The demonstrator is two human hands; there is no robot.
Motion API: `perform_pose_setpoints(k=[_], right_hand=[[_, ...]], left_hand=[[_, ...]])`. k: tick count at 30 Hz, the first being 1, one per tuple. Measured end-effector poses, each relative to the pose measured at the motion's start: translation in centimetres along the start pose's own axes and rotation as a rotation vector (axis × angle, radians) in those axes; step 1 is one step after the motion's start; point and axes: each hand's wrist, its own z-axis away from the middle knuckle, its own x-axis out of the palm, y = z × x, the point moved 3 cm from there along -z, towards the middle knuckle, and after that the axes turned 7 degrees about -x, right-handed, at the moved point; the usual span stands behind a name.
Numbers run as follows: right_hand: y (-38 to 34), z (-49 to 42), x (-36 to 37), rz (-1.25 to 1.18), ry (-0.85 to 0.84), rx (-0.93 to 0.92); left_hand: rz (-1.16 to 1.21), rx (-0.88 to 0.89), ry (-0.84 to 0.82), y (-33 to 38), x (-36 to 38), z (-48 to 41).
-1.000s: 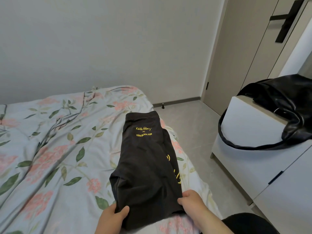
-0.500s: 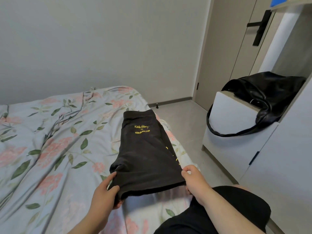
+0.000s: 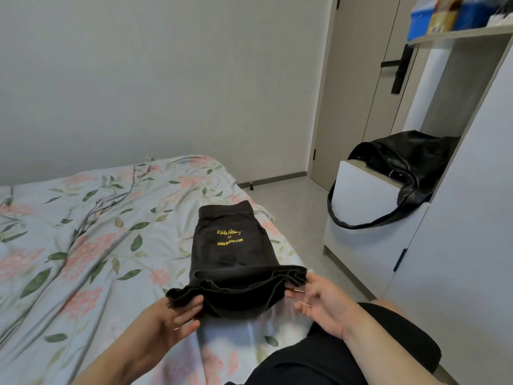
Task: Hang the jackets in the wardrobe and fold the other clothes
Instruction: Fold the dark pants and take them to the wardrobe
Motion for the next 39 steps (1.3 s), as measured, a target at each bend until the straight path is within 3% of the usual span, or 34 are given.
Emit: perform_pose_setpoints(k=[3, 5, 8, 10, 13, 17, 20, 23, 25, 28, 30, 34, 39], right_hand=[[0.3, -0.2, 0.1, 0.27, 0.076, -0.074], [0.5, -0.5, 0.0, 0.371, 0.139, -0.122], [0.1, -0.7, -0.3, 0.448, 0.213, -0.209], [-0.5, -0.8, -0.2, 0.45, 0.205, -0.257], [-1.4, -0.5, 0.7, 0.439, 0.138, -0.286], [-3.0, 0.5, 1.2, 0.503, 0.033, -0.227], [-5.0, 1.9, 1.5, 0.556, -0.113, 0.017], [-6.4, 3.8, 2.2, 0.678, -0.363, 0.245], [-6.7, 4.3, 2.8, 0.653, -0.485, 0.291], [-6.3, 3.2, 2.9, 0.475, -0.425, 0.248], [-5.6, 1.6, 2.6, 0.362, -0.288, 0.162], [-4.4, -2.8, 1.8, 0.338, 0.027, 0.023], [-3.1, -9.6, 2.7, 0.56, 0.204, -0.008]], left_hand=[[-0.572, 0.171, 0.159, 0.9, 0.2, -0.1], [-0.802, 0.29, 0.257, 1.5, 0.6, -0.2], [-0.973, 0.484, 0.325, 2.3, 1.3, -0.5], [-0.821, 0.512, 0.317, 2.5, 1.4, -0.6], [-0.553, 0.389, 0.17, 2.8, 1.8, -0.9], [-0.462, 0.276, 0.042, 3.8, 2.3, -0.3], [-0.473, 0.045, -0.244, 4.1, 2.6, 0.9], [-0.584, -0.151, -0.599, 4.4, 2.7, 2.2], [-0.516, -0.197, -0.727, 4.5, 2.6, 2.3], [-0.324, -0.203, -0.886, 4.6, 2.9, 1.9], [-0.268, -0.149, -0.781, 4.8, 2.7, 0.9], [-0.242, 0.068, -0.113, 5.8, -0.4, -3.8], [-0.193, 0.19, 0.196, 6.8, -0.7, -9.6]])
